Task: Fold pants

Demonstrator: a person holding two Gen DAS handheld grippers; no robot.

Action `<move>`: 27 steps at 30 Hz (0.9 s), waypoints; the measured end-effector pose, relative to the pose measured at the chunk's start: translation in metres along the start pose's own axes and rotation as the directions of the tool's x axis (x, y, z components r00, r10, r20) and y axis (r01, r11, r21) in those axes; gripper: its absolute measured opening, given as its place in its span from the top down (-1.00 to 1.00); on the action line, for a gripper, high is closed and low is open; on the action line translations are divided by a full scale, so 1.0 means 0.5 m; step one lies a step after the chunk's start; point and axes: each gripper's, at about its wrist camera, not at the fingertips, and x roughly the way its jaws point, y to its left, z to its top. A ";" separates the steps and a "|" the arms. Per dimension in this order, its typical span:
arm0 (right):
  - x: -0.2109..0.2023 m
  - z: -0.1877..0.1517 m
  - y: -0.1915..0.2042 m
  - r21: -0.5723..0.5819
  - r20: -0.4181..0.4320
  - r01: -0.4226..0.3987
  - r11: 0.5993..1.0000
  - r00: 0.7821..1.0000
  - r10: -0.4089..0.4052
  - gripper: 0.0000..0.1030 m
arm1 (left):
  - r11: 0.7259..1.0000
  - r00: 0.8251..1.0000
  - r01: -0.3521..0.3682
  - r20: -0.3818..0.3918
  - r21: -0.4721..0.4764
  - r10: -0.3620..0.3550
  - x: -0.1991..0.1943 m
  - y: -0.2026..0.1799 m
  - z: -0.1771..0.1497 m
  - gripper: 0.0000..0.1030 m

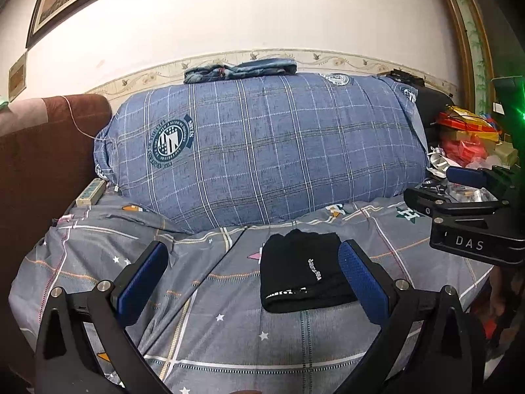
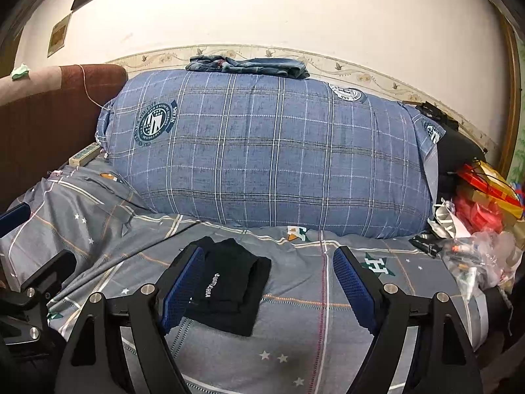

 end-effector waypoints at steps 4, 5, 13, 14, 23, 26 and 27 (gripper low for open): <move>0.006 -0.002 -0.002 0.002 -0.005 0.000 1.000 1.000 0.000 -0.60 | 1.000 1.000 0.011 -0.023 -0.002 -0.011 0.012 0.000 -0.002 -1.00; 0.008 -0.002 -0.003 0.003 -0.006 0.000 1.000 1.000 0.000 -0.60 | 1.000 1.000 0.014 -0.027 -0.002 -0.014 0.015 0.000 -0.001 -1.00; 0.014 -0.004 -0.010 0.008 -0.011 0.002 1.000 1.000 -0.002 -0.60 | 1.000 0.999 0.025 -0.044 -0.002 -0.025 0.022 -0.004 -0.003 -1.00; 0.014 -0.004 -0.011 0.010 -0.011 0.001 1.000 1.000 -0.001 -0.60 | 1.000 0.999 0.025 -0.044 -0.002 -0.025 0.022 -0.004 -0.002 -1.00; -0.008 0.002 -0.016 0.018 0.010 -0.002 1.000 1.000 0.001 -0.60 | 0.999 0.999 0.032 -0.033 -0.006 -0.032 0.006 -0.003 0.006 -1.00; -0.019 0.005 -0.015 0.018 0.021 -0.002 1.000 1.000 0.002 -0.60 | 0.999 0.999 0.033 -0.027 -0.006 -0.033 -0.002 -0.004 0.008 -1.00; -0.023 0.005 -0.015 0.017 0.025 -0.003 1.000 1.000 0.002 -0.60 | 0.999 0.999 0.033 -0.024 -0.006 -0.033 -0.005 -0.004 0.009 -1.00</move>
